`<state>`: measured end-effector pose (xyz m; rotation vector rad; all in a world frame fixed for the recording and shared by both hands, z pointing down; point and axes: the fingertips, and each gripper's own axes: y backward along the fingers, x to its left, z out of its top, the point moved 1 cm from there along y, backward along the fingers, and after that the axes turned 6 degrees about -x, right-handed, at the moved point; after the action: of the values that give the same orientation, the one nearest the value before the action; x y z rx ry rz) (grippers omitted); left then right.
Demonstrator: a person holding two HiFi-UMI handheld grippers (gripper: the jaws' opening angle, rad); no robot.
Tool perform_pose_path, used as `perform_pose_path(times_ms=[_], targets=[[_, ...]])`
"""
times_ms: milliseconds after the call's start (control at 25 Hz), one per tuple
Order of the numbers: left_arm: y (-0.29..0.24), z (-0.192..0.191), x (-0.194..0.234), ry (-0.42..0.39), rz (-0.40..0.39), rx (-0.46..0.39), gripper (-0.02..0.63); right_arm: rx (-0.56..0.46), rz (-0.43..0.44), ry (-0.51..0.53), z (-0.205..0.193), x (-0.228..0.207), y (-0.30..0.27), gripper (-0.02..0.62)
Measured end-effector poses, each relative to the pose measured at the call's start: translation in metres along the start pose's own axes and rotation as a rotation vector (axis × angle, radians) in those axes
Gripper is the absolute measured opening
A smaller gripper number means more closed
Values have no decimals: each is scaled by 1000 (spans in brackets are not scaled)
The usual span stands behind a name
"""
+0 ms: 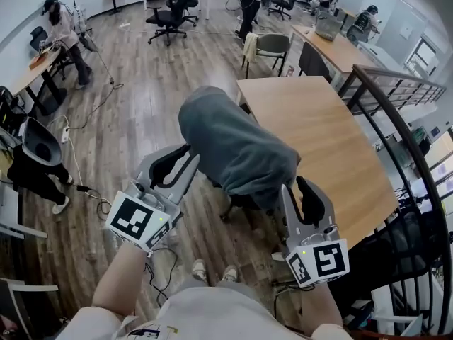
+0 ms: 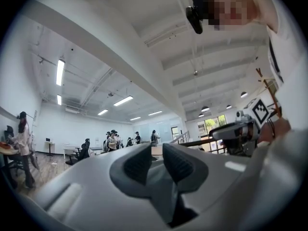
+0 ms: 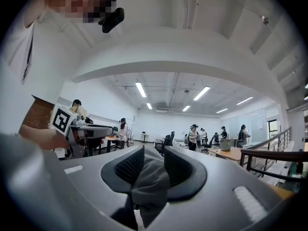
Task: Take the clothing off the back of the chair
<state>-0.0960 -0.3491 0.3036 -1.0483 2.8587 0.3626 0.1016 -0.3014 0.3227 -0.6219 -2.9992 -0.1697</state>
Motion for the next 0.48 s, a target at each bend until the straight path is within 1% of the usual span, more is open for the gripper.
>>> perform_pose_path(times_ms=[120,160,200,240,400,480], targets=[[-10,-14,7,-28,-8,21,93,19,16,-12,-6,0,-8,146],[-13,-22,10,-34,-10,39,107,25,26,-31,-8,0,-11,162],[-16,-31,14,-39,-9,57,135,31,35,-46,-11,1,-14,178],[-18,-40,18,-41,-7,74,143,38,42,-51,-14,2,-18,192],[-26,-74,33,-23,0,135,184,67,37,-26,-29,3,-31,252],[-31,-85,43,-36,16,140,189,82,28,-33,-41,-1,-35,273]])
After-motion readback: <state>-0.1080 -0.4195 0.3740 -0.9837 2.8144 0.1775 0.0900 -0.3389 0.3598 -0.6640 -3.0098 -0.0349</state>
